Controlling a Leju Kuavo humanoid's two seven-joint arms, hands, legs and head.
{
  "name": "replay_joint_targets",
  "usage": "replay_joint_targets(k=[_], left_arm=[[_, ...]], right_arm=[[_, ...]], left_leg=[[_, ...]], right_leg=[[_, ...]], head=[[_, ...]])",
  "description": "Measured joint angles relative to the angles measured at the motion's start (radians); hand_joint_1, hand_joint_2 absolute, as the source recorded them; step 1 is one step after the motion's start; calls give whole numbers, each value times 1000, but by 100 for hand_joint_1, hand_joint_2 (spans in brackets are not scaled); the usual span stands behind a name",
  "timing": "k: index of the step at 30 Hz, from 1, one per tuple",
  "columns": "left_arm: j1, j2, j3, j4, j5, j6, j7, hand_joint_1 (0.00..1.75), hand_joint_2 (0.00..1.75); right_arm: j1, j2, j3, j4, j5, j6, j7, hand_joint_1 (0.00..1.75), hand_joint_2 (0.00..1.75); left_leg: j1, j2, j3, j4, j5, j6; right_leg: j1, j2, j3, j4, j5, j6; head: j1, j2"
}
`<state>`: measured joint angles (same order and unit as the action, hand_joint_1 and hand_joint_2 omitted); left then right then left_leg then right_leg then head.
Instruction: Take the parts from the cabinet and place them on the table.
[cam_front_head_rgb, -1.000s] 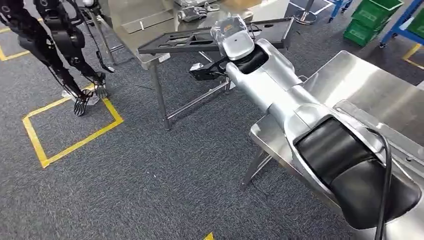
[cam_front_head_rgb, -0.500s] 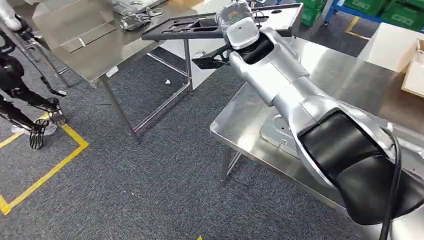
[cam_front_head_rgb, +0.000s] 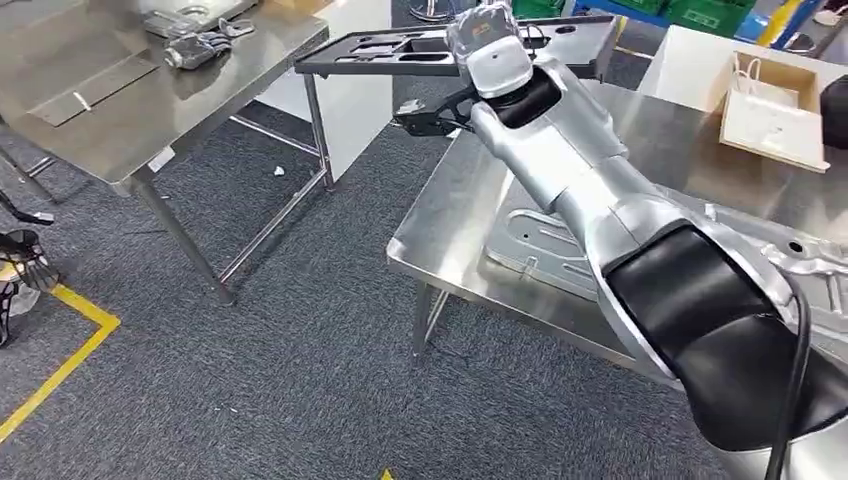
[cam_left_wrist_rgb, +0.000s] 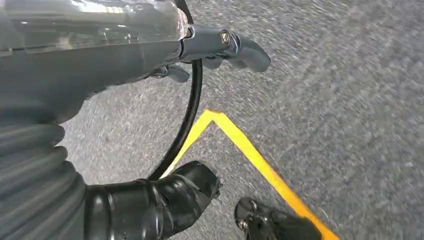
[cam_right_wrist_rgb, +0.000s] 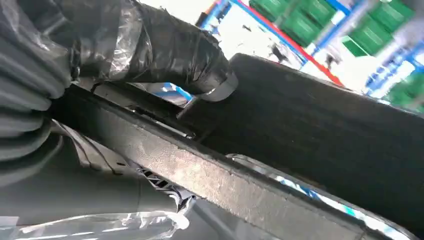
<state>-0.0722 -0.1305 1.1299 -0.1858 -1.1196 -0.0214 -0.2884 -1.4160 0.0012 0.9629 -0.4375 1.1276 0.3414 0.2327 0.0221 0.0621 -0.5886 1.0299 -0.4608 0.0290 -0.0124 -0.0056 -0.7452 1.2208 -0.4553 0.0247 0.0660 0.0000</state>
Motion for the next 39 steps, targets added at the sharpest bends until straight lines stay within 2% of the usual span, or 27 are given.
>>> replay_joint_targets(k=[1,2,3,6,7,9,11,12,13,14,15,16,17,18,22,24,25,27,28,29,31,32,33,34,37,38,39], left_arm=[[0,-1,0,0,-2,0,-2,0,175],[0,-2,0,0,-2,1,-3,0,175],[0,-3,-1,0,-4,2,-3,0,175],[-5,-3,-1,0,-10,9,-2,0,175],[-7,-3,-1,0,-11,10,0,0,175],[-7,-2,-2,0,-12,14,3,0,175],[-1,-3,-1,0,-13,15,4,0,175],[-1,-3,-2,0,-13,15,4,0,175],[0,-3,-1,0,-14,16,4,0,175],[-1,-3,-1,0,-14,18,4,0,175],[-2,-2,-1,0,-14,18,4,0,175],[-2,-2,-1,0,-14,18,4,0,175],[0,-2,-1,0,-14,19,4,0,175],[1,-2,-1,0,-14,19,4,0,175],[-6,-2,-2,0,-16,19,0,0,175],[-6,-5,-2,0,-16,18,-2,0,175],[-5,-5,-2,0,-17,18,-2,0,175],[-3,-4,-1,0,-17,18,-2,0,175],[-4,-4,-2,0,-17,18,-2,0,175],[-4,-4,-1,0,-17,18,-2,0,175],[-4,-5,-1,0,-17,18,-2,0,175],[-4,-6,-1,0,-17,18,-2,0,175],[-3,-6,-1,0,-17,18,-2,0,175],[-5,-6,-2,0,-17,18,-2,0,175],[-9,-6,-2,0,-17,18,-2,0,175],[-10,-6,-1,0,-17,19,-2,0,175],[-10,-4,-1,0,-17,19,-2,0,175]], right_arm=[[0,-3,-7,0,0,-1,0,175,175],[-1,-4,-13,0,1,-3,2,175,175],[-4,-4,-16,0,2,-7,2,175,175],[2,-13,-25,0,8,-10,2,175,175],[4,-20,-30,0,10,-10,2,175,175],[4,-21,-34,-3,16,-11,6,175,175],[9,-17,-38,-5,18,-10,9,175,175],[13,-17,-38,-5,18,-10,9,175,175],[19,-17,-39,-5,18,-10,8,175,175],[25,-17,-39,-5,18,-10,9,175,175],[28,-17,-40,-5,19,-10,9,175,175],[28,-18,-41,-5,19,-10,10,175,175],[28,-18,-42,-6,21,-10,10,175,175],[27,-18,-42,-6,22,-10,11,175,175],[35,-30,-47,-7,27,-6,8,175,175],[33,-35,-49,-9,30,-6,8,175,175],[33,-34,-49,-13,30,-6,7,175,175],[37,-34,-49,-15,31,-6,6,175,175],[41,-35,-49,-14,33,-4,6,175,175],[43,-37,-49,-14,34,-3,6,175,175],[42,-37,-50,-15,34,-3,6,175,175],[41,-37,-51,-16,34,-3,6,175,175],[40,-37,-53,-20,34,-3,6,175,175],[37,-36,-54,-23,34,-3,5,175,175],[38,-40,-56,-23,34,-3,1,175,175],[38,-39,-57,-25,34,-3,-2,175,175],[36,-39,-57,-27,35,-3,-3,175,175]], left_leg=[[-1,12,6,0,-5,-3],[-2,23,12,-1,-10,-7],[-11,33,13,1,-13,-13],[-12,72,27,-7,-21,-27],[-11,74,29,-5,-30,-36],[-2,-27,4,65,-74,-39],[-1,-53,-73,219,-141,-44],[-1,-55,-108,282,-158,-46],[-1,-55,-127,306,-150,-47],[-1,-56,-125,282,-116,-46],[0,-59,-102,211,-62,-45],[1,-75,-70,126,-10,-44],[5,-119,-44,45,23,-43],[8,-153,-30,33,6,-42],[7,-111,-21,14,8,-22],[7,-83,-14,0,14,-5],[5,-71,-12,-1,13,-2],[4,-44,-10,0,8,2],[4,-30,-9,0,6,2],[4,-18,-6,1,3,0],[4,7,4,2,-6,-5],[3,19,14,2,-12,-9],[-2,30,18,-2,-16,-14],[-5,42,21,1,-20,-21],[-8,81,37,-8,-29,-36],[-1,59,34,0,-43,-44],[3,-9,26,30,-62,-45]], right_leg=[[4,-23,51,-99,47,-6],[16,-79,86,-172,51,-16],[32,-86,90,-182,49,-23],[32,-44,87,-181,47,-36],[21,-31,98,-194,52,-45],[16,-10,106,-204,55,-51],[14,17,106,-202,54,-60],[14,35,106,-200,53,-61],[15,51,107,-196,51,-61],[14,68,108,-193,49,-61],[12,85,109,-188,46,-58],[9,99,108,-181,42,-53],[6,112,103,-172,37,-48],[10,125,95,-165,34,-43],[3,173,81,-170,46,-16],[12,52,65,-129,12,-10],[9,24,35,-68,-22,-6],[-1,10,-43,87,-83,1],[-4,10,-63,122,-84,4],[-6,8,-57,105,-61,6],[-5,-9,22,-48,27,2],[1,-46,75,-145,68,-5],[21,-91,92,-169,44,-12],[27,-79,89,-182,50,-23],[29,-39,88,-182,47,-37],[11,-26,100,-194,52,-46],[11,-15,103,-199,52,-50]], head=[[0,0],[0,0],[1,0],[0,0],[0,0],[0,0],[0,0],[1,0],[0,0],[1,0],[1,0],[1,0],[1,0],[0,0],[2,0],[9,0],[6,0],[7,0],[6,0],[7,0],[6,0],[6,0],[7,0],[6,0],[6,0],[5,0],[6,0]])
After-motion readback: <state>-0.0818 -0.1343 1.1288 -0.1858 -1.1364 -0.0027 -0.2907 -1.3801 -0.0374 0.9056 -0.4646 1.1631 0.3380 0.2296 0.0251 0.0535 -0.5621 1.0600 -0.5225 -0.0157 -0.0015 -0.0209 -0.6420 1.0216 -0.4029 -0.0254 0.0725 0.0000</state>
